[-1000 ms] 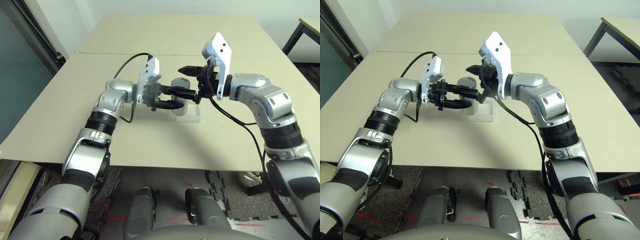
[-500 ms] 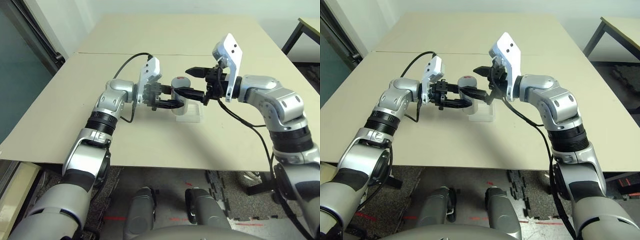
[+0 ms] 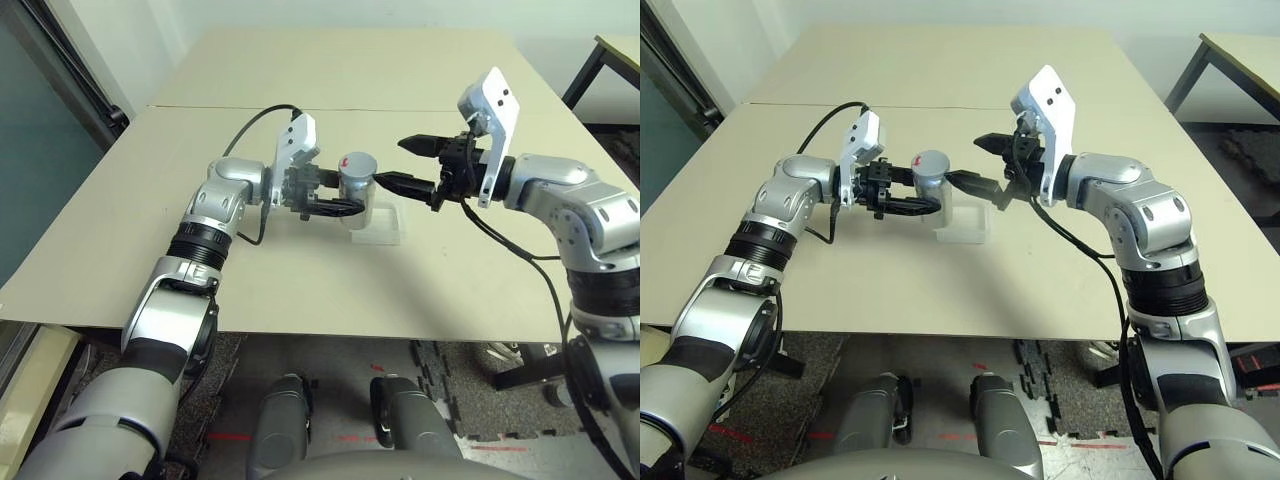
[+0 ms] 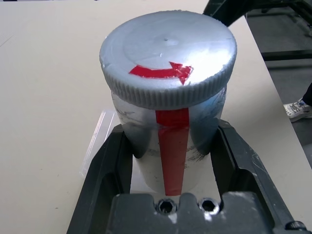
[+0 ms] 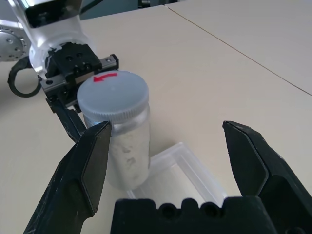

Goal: Pour the medicine from the bottle into the box.

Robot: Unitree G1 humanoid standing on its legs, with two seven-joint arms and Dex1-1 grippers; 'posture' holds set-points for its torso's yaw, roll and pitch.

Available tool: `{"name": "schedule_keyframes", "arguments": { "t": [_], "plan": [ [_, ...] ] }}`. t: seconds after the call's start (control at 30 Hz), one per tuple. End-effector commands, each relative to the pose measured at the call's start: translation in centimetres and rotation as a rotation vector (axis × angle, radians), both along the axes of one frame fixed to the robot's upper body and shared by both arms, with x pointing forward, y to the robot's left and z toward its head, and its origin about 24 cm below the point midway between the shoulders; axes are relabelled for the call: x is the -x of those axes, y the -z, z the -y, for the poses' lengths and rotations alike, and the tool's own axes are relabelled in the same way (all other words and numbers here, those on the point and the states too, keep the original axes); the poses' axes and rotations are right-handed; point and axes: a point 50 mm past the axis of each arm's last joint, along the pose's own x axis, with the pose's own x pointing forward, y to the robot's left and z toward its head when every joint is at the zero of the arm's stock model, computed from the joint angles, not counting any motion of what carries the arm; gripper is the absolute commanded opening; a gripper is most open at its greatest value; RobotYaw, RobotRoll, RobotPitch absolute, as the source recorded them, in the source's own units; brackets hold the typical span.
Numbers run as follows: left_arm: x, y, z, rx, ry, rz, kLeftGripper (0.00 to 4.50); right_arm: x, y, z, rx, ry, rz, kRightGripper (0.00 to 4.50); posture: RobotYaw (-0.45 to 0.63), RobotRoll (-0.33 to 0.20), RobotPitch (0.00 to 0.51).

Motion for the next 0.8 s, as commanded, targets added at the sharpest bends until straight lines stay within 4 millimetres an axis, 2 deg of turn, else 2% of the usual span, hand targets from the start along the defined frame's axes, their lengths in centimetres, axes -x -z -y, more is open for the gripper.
{"name": "schedule_keyframes", "arguments": {
  "t": [0.03,0.2,0.27,0.37,0.5,0.8],
  "plan": [
    [0.0,0.3,0.0,-0.012,0.007,-0.004,2.46,0.2,-0.1,0.9,-0.002,0.02,-0.002,4.5,-0.04,0.0,0.097],
    [0.0,0.4,-0.2,-0.013,0.002,-0.004,2.46,0.7,0.3,1.8,0.031,0.012,-0.03,4.5,-0.04,0.0,0.097],
    [0.0,0.4,-0.2,-0.014,-0.001,-0.006,2.46,1.4,0.2,1.7,0.033,-0.041,-0.062,4.5,-0.04,0.0,0.097],
    [-0.1,0.5,-0.3,-0.017,-0.004,-0.007,2.46,2.3,-0.3,0.7,0.003,-0.121,-0.085,4.5,-0.04,0.0,0.096],
    [-0.1,0.4,-0.2,-0.016,-0.004,-0.005,2.46,2.4,-0.7,-0.4,-0.017,-0.157,-0.079,4.5,-0.05,0.0,0.094],
    [-0.2,0.4,0.2,-0.016,0.009,-0.001,2.46,0.7,-1.4,-3.2,-0.039,-0.208,-0.029,4.5,-0.04,0.0,0.092]
  ]
}}
